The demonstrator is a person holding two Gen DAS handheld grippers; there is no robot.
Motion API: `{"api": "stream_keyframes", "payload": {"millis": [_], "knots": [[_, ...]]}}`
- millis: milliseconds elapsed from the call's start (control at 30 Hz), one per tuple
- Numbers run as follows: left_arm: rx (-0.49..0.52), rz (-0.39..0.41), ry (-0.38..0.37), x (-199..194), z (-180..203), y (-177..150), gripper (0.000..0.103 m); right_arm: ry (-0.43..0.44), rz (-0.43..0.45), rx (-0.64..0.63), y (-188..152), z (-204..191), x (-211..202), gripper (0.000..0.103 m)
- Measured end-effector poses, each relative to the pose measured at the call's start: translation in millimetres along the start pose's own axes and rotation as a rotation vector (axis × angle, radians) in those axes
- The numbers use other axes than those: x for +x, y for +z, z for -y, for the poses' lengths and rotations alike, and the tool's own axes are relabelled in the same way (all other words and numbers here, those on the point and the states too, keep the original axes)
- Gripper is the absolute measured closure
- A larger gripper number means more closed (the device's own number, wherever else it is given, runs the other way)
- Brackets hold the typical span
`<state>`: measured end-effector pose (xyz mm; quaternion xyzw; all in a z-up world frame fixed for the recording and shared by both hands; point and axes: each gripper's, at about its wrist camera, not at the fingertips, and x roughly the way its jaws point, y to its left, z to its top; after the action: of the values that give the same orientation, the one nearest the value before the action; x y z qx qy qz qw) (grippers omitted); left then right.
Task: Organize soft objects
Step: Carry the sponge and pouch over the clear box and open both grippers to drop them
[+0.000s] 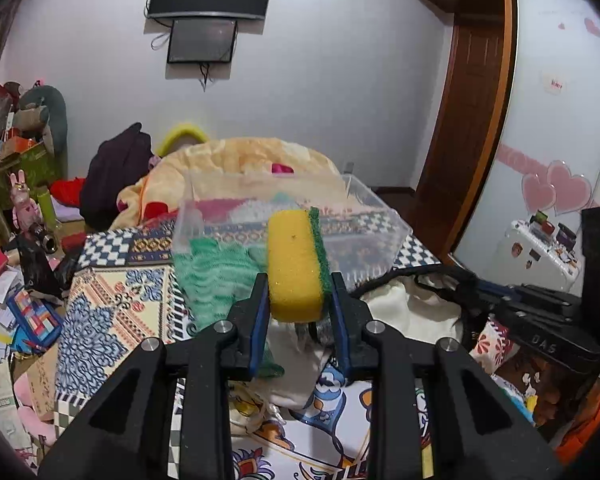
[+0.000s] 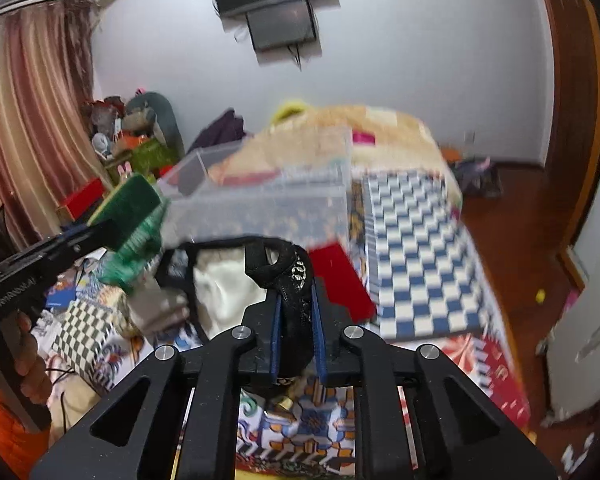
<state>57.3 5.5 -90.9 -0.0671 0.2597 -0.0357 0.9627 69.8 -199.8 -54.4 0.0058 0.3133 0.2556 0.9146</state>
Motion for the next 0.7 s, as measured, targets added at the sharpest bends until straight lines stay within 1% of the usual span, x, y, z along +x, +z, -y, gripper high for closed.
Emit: {"api": "stream_keyframes", "payload": {"millis": [67,300,500,700], "knots": [[-0.002,0.013,0.007,-3,-2,4,0.075,0.002,0.032,-0.026,8,-7,-4,0.092],[-0.006,0.06,0.03,-12,-11,19,0.075,0.021,0.126,-0.057,40,-16,-5,0.092],[-0.019,0.115,0.042,-19,-23,39,0.075,-0.002,0.227,-0.078,63,-19,-13,0.092],[-0.001,0.141,0.087,-10,-31,58,0.074,-0.033,0.285,-0.089,80,-21,-7,0.092]]}}
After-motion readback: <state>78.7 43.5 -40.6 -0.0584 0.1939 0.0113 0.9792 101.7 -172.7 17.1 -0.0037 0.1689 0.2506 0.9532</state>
